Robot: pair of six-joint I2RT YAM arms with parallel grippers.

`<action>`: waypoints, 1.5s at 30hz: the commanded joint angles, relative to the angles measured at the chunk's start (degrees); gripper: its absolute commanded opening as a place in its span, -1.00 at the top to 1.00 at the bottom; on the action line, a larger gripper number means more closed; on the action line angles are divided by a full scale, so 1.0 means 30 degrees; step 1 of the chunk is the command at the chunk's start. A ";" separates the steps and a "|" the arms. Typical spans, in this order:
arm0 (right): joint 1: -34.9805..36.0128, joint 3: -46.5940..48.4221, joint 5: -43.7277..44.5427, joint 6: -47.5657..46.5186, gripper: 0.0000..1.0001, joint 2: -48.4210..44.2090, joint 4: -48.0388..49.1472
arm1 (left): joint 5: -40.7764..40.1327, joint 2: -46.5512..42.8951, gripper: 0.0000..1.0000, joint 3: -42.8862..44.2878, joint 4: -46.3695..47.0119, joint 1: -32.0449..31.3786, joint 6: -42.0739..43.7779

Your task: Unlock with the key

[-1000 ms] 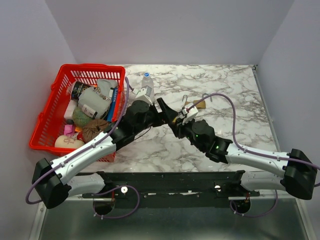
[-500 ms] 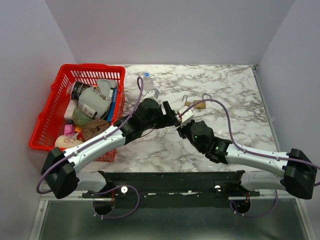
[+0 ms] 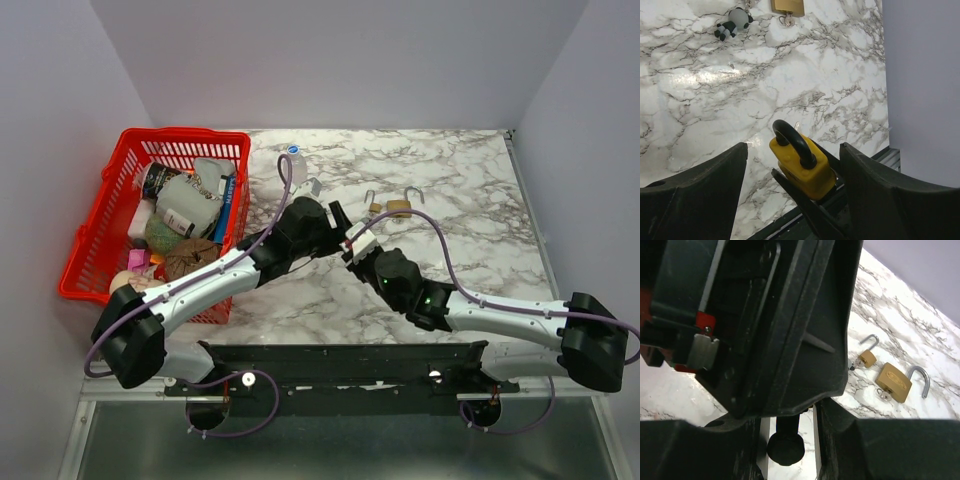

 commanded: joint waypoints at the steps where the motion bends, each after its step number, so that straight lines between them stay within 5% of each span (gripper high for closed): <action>1: 0.0244 -0.0188 0.0611 -0.0253 0.99 -0.0057 0.2358 | -0.0638 -0.0328 -0.59 -0.0935 0.1613 -0.0218 -0.1063; 8: 0.0244 0.0045 0.1050 -0.0312 0.99 0.0411 0.2299 | 0.1349 0.0725 0.35 -0.0528 0.1556 -0.0306 -0.0654; 10: 0.0244 -0.0012 0.1083 0.0244 0.99 0.0325 0.2299 | 0.1704 0.0872 0.80 -0.0557 0.1702 -0.0394 -0.0508; 12: 0.0244 -0.0188 0.0907 0.0741 0.79 0.0003 0.2270 | 0.1706 0.0756 1.00 -0.0586 0.1441 -0.0394 -0.0332; 17: 0.0186 -0.0422 -0.0293 0.1913 -0.20 -0.0846 0.1277 | 0.2083 0.0258 1.00 -0.0702 0.1701 -0.0102 0.1042; 21: -0.1302 -0.1125 -0.3890 0.4543 -0.57 -0.2572 0.0221 | 0.3578 -0.0501 1.00 -0.1551 0.3132 0.1037 0.1865; 26: -0.3238 -0.2090 -1.0450 0.6394 -0.71 -0.5590 -0.0338 | 0.5131 -0.1353 1.00 -0.2402 0.4249 0.1948 0.3154; 29: -0.4937 -0.2589 -1.3882 0.8094 -0.62 -0.6703 0.0041 | 0.6448 -0.1909 1.00 -0.3016 0.5711 0.2593 0.3390; 32: -0.5877 -0.2854 -1.3891 0.9004 -0.47 -0.7000 0.0073 | 0.6834 -0.2321 1.00 -0.3545 0.6801 0.2916 0.3476; 37: -0.7807 -0.3528 -1.2485 1.0583 -0.59 -0.7410 -0.0776 | 0.7476 -0.1999 1.00 -0.3194 0.6127 0.3063 0.4823; 38: -0.8363 -0.3500 -1.2512 1.0907 -0.64 -0.7381 -0.1415 | 0.7680 -0.1912 0.99 -0.3107 0.5924 0.3034 0.5753; 41: -1.0619 -0.3032 -1.2687 1.1699 -0.68 -0.6534 -0.2880 | 0.7189 -0.1415 0.25 -0.2609 0.4374 0.2684 0.8415; 42: -1.1930 -0.3002 -1.3007 1.2020 -0.68 -0.6155 -0.2944 | 0.6952 -0.1123 -0.18 -0.2318 0.3760 0.2218 0.8864; 45: -1.4976 -0.2885 -1.5611 1.2783 -0.68 -0.4223 -0.2566 | 0.6338 0.1068 -0.65 -0.0883 0.1563 0.1338 1.0675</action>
